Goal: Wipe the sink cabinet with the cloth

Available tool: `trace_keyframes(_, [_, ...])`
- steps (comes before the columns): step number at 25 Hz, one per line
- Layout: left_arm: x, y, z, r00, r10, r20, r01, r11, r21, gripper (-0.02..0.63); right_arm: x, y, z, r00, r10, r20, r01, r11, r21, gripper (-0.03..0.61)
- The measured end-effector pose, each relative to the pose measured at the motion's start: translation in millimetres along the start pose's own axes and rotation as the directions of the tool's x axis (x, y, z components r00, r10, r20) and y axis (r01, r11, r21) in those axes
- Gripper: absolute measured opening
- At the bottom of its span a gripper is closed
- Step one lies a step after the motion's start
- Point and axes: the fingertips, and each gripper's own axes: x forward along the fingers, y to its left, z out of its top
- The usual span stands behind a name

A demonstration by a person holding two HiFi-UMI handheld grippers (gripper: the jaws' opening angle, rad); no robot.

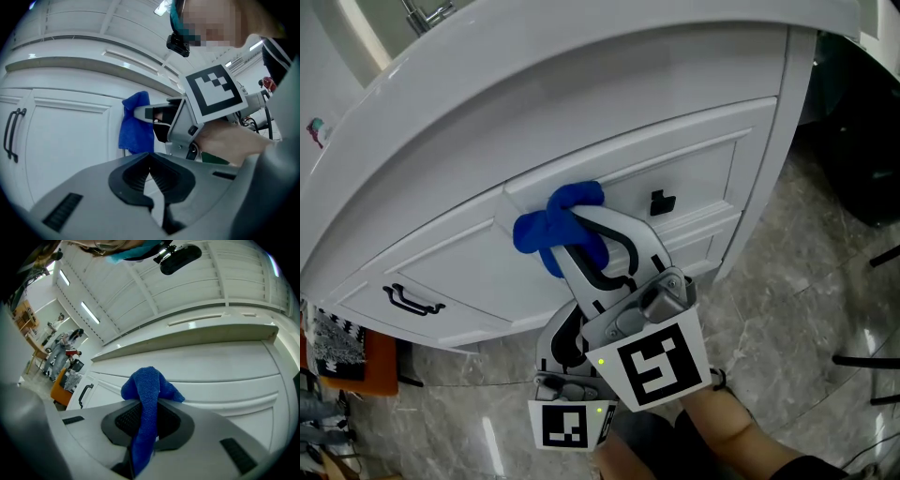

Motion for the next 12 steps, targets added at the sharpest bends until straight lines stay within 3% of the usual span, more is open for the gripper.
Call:
trace_keyframes(4, [1.6, 0.4, -2.5, 1.000, -0.011, -0.006, 0.011, 1.000, 0.008, 0.005, -1.9, -5.4, 1.3, 1.000, -0.028, 0.002, 0.028, 0.999, -0.025, 0.060])
trace_keyframes(12, [6.6, 9.3, 4.0, 1.000, -0.024, 0.005, 0.024, 0.998, 0.060, 0.005, -3.6, -9.5, 1.4, 0.999, -0.043, 0.021, 0.042, 0.998, 0.039, 0.060])
